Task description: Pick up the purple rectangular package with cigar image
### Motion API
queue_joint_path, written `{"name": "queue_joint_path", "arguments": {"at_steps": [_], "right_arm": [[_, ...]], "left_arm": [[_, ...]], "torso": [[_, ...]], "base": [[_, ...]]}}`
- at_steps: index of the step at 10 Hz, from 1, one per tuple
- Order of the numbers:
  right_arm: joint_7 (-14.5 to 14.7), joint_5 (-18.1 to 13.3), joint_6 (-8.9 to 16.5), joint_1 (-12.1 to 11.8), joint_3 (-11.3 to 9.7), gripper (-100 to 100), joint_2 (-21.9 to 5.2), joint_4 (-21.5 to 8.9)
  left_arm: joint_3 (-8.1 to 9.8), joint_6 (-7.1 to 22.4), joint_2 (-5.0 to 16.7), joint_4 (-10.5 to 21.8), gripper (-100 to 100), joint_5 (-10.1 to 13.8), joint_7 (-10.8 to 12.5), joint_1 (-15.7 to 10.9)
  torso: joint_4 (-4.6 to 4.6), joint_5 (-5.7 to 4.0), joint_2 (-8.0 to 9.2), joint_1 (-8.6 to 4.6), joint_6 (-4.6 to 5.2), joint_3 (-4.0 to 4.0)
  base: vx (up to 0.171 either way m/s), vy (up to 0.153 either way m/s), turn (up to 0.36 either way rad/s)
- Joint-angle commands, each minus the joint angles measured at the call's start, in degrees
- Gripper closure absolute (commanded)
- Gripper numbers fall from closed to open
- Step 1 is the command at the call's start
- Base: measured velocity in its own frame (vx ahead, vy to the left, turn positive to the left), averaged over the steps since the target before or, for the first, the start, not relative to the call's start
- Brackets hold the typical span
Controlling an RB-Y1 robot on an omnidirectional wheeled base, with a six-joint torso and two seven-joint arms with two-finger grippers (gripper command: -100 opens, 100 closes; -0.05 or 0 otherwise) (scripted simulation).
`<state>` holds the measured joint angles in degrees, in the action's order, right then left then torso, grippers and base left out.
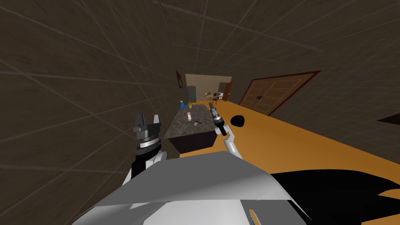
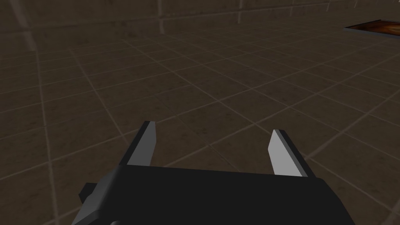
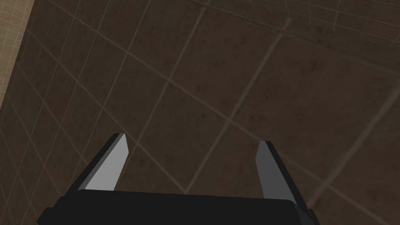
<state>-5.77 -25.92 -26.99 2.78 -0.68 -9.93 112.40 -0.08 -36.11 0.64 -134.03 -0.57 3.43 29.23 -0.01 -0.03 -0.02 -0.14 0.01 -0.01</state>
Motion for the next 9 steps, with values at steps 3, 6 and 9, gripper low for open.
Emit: {"name": "queue_joint_path", "arguments": {"at_steps": [3, 6, 9], "right_arm": [[-0.6, -5.1, -1.8, 5.6, -1.5, -100, -0.2, -5.6], [-1.0, -9.6, -2.8, 10.0, -2.7, -100, -0.5, -8.9], [-1.9, -14.8, -5.2, 15.3, -5.4, -100, -0.7, -14.3]], "left_arm": [[0.0, 0.0, 0.0, 0.0, 0, 0.0, 0.0, 0.0], [0.0, 0.0, 0.0, 0.0, 0, 0.0, 0.0, 0.0], [0.0, 0.0, 0.0, 0.0, 0, 0.0, 0.0, 0.0]], "torso": [[0.0, 0.01, 0.01, 0.08, -0.01, 0.0], [0.0, 0.0, 0.01, -0.01, 0.0, 0.0], [0.0, 0.0, -0.01, 0.04, 0.0, -0.01]], "base": [[0.0, -0.028, -0.015], [-0.001, -0.039, -0.018], [0.003, -0.039, -0.025]]}}
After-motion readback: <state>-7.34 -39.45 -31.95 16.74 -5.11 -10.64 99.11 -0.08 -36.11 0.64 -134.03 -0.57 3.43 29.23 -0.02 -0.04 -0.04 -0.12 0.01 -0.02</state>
